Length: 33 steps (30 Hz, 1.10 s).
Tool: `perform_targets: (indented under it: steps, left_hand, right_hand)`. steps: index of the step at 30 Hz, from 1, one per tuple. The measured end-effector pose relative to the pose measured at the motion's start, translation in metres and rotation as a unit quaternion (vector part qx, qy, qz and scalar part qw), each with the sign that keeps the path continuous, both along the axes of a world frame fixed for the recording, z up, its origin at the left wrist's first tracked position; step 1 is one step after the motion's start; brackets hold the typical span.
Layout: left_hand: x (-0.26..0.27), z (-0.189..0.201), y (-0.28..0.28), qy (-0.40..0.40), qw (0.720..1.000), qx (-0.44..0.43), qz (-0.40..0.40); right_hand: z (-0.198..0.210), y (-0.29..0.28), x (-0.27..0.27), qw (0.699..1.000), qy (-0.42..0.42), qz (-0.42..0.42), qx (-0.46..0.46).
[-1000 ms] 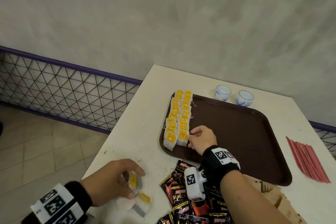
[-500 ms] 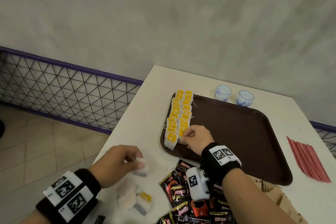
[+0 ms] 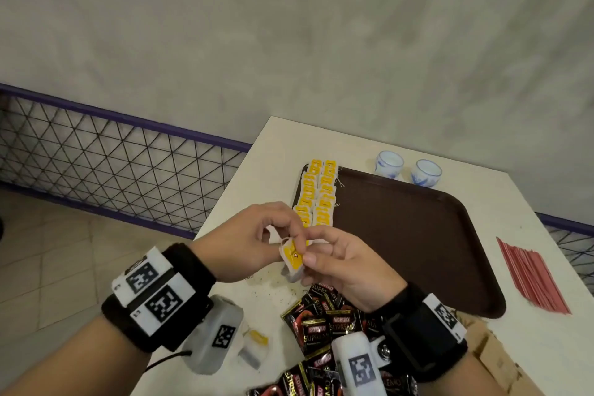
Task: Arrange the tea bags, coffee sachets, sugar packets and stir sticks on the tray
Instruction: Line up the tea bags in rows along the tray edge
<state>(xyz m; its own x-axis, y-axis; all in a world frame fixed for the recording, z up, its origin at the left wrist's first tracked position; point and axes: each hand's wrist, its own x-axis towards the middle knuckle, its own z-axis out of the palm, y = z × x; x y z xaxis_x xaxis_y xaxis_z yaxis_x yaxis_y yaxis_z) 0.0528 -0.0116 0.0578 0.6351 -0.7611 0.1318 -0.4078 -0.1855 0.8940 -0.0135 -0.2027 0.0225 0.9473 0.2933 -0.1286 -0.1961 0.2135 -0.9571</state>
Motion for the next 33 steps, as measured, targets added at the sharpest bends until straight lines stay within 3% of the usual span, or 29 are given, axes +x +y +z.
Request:
perform_targets:
  steps: [9, 11, 14, 16, 18, 21, 25, 33]
  left_hand:
    - [-0.007, -0.030, 0.036, 0.054, 0.995, 0.022, 0.084]
    - [-0.010, -0.043, 0.051, 0.040, 0.988, 0.102, 0.110]
    - [-0.028, -0.062, 0.063, 0.025, 0.964, 0.261, 0.041]
    - [-0.039, -0.075, 0.060, 0.018, 0.946, 0.324, -0.004]
    - [-0.040, -0.087, 0.055, -0.041, 0.931, 0.363, -0.005]
    - [-0.036, -0.094, 0.053, -0.086, 0.921, 0.380, 0.030]
    - [-0.030, -0.097, 0.057, -0.054, 0.929, 0.362, 0.045]
    - [-0.019, -0.081, 0.063, 0.003, 0.959, 0.262, 0.104]
  right_hand:
    - [-0.011, 0.002, -0.001, 0.993, 0.019, -0.037, -0.106]
    - [-0.014, -0.005, 0.000, 0.986, 0.029, -0.085, -0.144]
    - [-0.018, -0.018, 0.002, 0.976, 0.053, -0.149, -0.151]
    - [-0.019, -0.027, 0.004, 0.968, 0.066, -0.190, -0.151]
    - [-0.022, -0.033, 0.007, 0.961, 0.075, -0.220, -0.153]
    - [-0.029, -0.045, 0.011, 0.951, 0.087, -0.248, -0.164]
    - [-0.037, -0.057, 0.019, 0.928, 0.122, -0.295, -0.191]
    - [-0.056, -0.043, 0.052, 0.870, 0.131, -0.263, -0.396]
